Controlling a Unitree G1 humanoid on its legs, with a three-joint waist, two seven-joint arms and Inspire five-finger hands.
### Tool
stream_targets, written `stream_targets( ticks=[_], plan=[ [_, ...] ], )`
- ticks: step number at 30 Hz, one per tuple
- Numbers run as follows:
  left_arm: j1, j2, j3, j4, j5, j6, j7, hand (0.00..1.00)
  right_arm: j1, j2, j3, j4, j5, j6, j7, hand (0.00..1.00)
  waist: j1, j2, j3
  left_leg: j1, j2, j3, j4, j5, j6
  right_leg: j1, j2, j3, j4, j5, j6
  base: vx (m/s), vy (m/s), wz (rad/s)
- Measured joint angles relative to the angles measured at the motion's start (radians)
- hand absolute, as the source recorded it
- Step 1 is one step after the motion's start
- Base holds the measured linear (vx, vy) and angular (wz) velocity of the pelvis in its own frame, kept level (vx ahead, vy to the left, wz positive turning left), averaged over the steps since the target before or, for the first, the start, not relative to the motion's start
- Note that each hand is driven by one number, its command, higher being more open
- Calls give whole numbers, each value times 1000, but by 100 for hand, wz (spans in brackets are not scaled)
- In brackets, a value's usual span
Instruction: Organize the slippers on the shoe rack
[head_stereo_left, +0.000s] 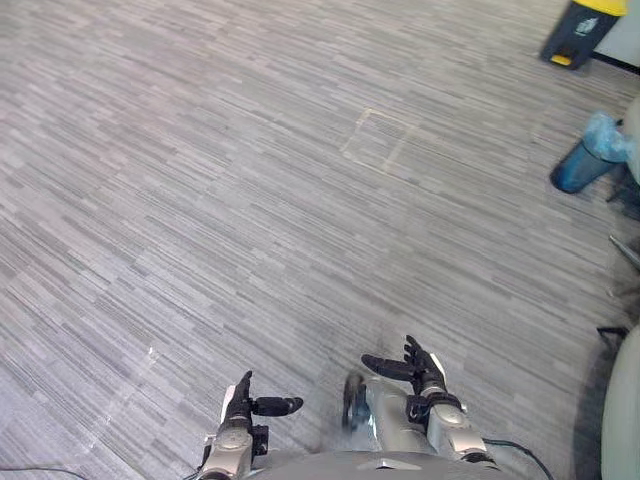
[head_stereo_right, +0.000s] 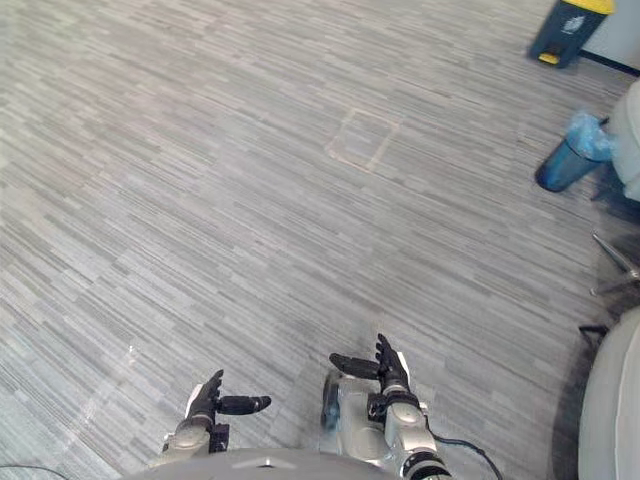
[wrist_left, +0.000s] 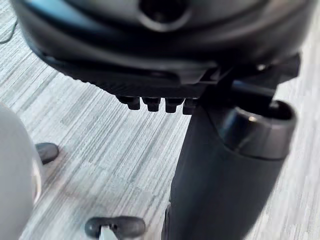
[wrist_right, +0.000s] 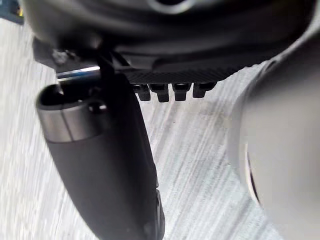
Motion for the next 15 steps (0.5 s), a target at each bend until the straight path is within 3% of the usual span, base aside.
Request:
stream_targets(
  ticks=[1, 2, 3, 4, 6, 7, 8, 11, 12, 13, 14, 15],
  plan=[
    [0, -14, 1, -1, 1, -1, -6, 100, 1, 1, -9, 9, 0, 4, 0, 100, -5, 1, 1, 5, -25, -27, 1, 94, -3, 8, -9, 3, 58, -14, -22, 448, -109, 56],
    [2, -25, 4, -4, 2, -1, -9, 100, 22, 9, -27, 7, 2, 13, 0, 100, -22, -11, -5, 8, -22, -12, 79, 125, -14, 7, -39, -28, 162, -36, -50, 328, -112, 83],
    [22, -35, 16, -25, 7, -4, -10, 100, 41, 10, -22, 0, 0, 18, 5, 100, -32, -28, -19, -46, -10, -22, 273, 127, -41, 73, -62, -36, 95, -83, 1, 638, -267, 103],
    [33, -67, 50, -62, 16, -4, -12, 100, 84, 7, -15, -28, 0, 19, -3, 100, -25, -16, -28, -206, 66, -26, 667, 139, -116, 240, 1, -26, -83, -153, 22, 678, -283, 60],
    [50, -84, 80, -111, 16, -6, -11, 100, 81, 8, -9, -26, -7, 30, -1, 100, -1, 11, -36, -298, 125, 7, 893, 111, -137, 309, 50, -4, -154, -144, 16, 510, -143, -20],
    [53, -76, 95, -129, 15, -6, -9, 100, 75, 30, 8, -23, -7, 31, -1, 100, 11, 0, -35, -362, 159, 75, 1002, 67, -103, 413, 70, 14, -234, -143, 13, 521, -80, -52],
    [52, -69, 101, -136, 15, -6, -9, 100, 74, 44, 14, -19, -6, 31, 1, 100, 15, -16, -37, -396, 162, 128, 986, 29, -72, 469, 68, 34, -281, -141, 16, 628, -88, -54],
    [34, -57, 101, -144, 16, -18, -10, 100, 37, 68, 17, 26, -6, 35, 0, 100, 32, -27, -28, -520, 128, 191, 758, -34, 3, 557, 41, 97, -353, -137, 41, 491, 12, -65],
    [23, -49, 99, -148, 16, -22, -12, 100, 31, 75, 17, 35, -6, 42, -1, 100, 35, -42, -18, -562, 83, 169, 606, -12, 20, 584, 12, 106, -360, -144, 64, 545, 126, -64],
    [17, -45, 92, -161, 16, -32, -11, 100, 38, 76, 17, 49, -9, 42, -2, 100, 45, -54, -9, -580, 5, 105, 374, 169, 46, 619, -21, 119, -358, -153, 101, 571, 151, -53],
    [13, -35, 86, -161, 16, -35, -10, 100, 40, 77, 18, 63, -11, 42, -3, 100, 51, -70, -12, -554, -20, 108, 361, 169, 61, 631, -37, 131, -359, -152, 110, 772, 172, -23],
    [-13, -19, 73, -141, 15, -42, -6, 100, 35, 80, 34, 67, -17, 44, -4, 100, 39, -81, -10, -530, -24, 105, 348, 155, 92, 611, -58, 139, -326, -88, 123, 802, 201, -8]
  ],
)
